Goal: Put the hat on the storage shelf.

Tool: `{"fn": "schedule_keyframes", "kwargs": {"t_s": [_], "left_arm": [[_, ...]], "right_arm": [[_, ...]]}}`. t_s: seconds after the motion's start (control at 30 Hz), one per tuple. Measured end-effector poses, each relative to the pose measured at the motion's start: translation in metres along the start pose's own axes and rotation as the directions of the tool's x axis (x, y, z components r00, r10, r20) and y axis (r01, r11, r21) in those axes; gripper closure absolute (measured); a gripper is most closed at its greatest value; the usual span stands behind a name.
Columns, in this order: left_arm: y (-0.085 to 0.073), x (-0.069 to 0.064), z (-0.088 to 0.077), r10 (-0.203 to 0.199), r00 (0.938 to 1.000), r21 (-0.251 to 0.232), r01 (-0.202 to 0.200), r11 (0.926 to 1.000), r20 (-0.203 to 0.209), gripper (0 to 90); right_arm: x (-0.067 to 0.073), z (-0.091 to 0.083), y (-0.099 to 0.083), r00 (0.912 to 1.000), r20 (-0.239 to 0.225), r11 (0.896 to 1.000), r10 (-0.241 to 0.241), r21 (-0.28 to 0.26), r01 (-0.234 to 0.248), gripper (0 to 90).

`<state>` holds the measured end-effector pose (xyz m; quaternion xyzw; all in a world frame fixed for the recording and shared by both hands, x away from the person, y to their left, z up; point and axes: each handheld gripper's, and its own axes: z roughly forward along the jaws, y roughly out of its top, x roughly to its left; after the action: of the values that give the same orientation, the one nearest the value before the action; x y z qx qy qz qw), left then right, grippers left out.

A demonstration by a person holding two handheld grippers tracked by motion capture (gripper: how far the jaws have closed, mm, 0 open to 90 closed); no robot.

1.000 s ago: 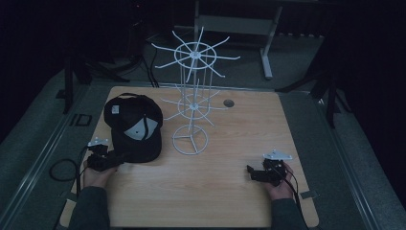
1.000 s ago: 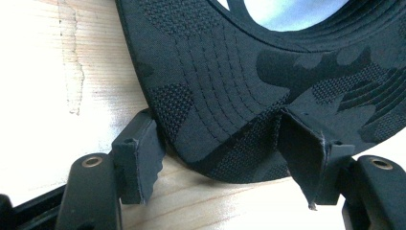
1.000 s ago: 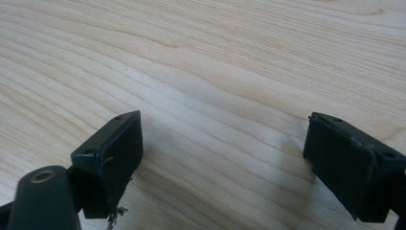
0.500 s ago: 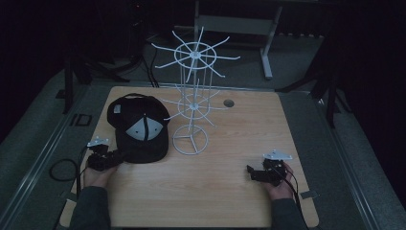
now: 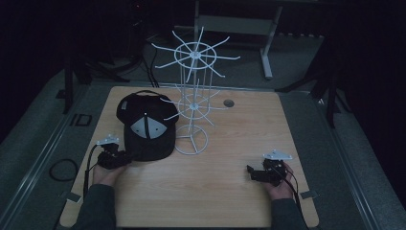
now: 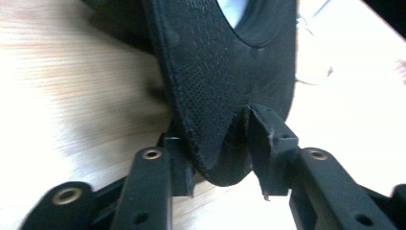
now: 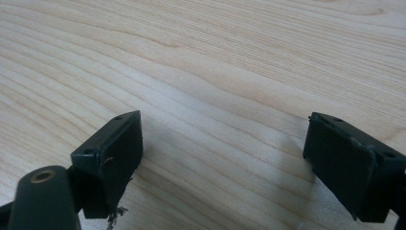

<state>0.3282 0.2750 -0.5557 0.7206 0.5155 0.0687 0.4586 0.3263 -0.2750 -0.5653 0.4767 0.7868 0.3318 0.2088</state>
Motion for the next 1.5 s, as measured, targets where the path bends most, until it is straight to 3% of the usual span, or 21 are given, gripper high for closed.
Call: {"fn": "schedule_keyframes", "kwargs": {"t_s": [0.2,0.43,0.67,0.73,0.83,1.07,1.5], "left_arm": [[0.004,-0.007,0.002,0.005,0.9978,-0.022,-0.004,0.9998,0.066,74.7],[0.006,-0.010,-0.004,0.001,0.9959,-0.042,0.003,0.9991,0.091,80.1],[0.009,-0.016,-0.009,-0.001,0.9986,-0.083,0.006,0.9966,0.053,85.1],[0.014,-0.023,-0.011,0.041,0.9990,-0.076,-0.039,0.9964,0.016,86.1],[0.017,-0.026,-0.011,0.038,0.9993,-0.078,-0.038,0.9962,-0.003,86.2],[0.021,-0.031,-0.013,0.068,0.9955,-0.085,-0.073,0.9936,-0.066,86.3],[0.025,-0.034,-0.021,0.073,0.9907,-0.119,-0.087,0.9891,-0.115,86.3]], "right_arm": [[0.000,0.000,0.000,1.0000,0.000,1.000,0.000,0.000,0.000,13.2],[0.000,0.000,0.000,1.0000,0.000,1.000,-0.001,0.000,0.001,13.2],[0.000,0.000,0.000,1.0000,0.000,1.000,-0.001,0.000,0.001,13.2],[0.000,0.000,0.000,1.0000,0.000,1.000,0.000,0.000,0.000,13.2],[0.000,0.000,0.000,1.0000,0.001,1.000,-0.001,0.000,0.001,13.2],[0.000,0.000,0.000,1.0000,0.000,1.000,-0.001,0.000,0.001,13.2],[0.000,0.000,0.000,1.0000,0.000,1.000,0.000,0.000,0.000,13.2]]}}
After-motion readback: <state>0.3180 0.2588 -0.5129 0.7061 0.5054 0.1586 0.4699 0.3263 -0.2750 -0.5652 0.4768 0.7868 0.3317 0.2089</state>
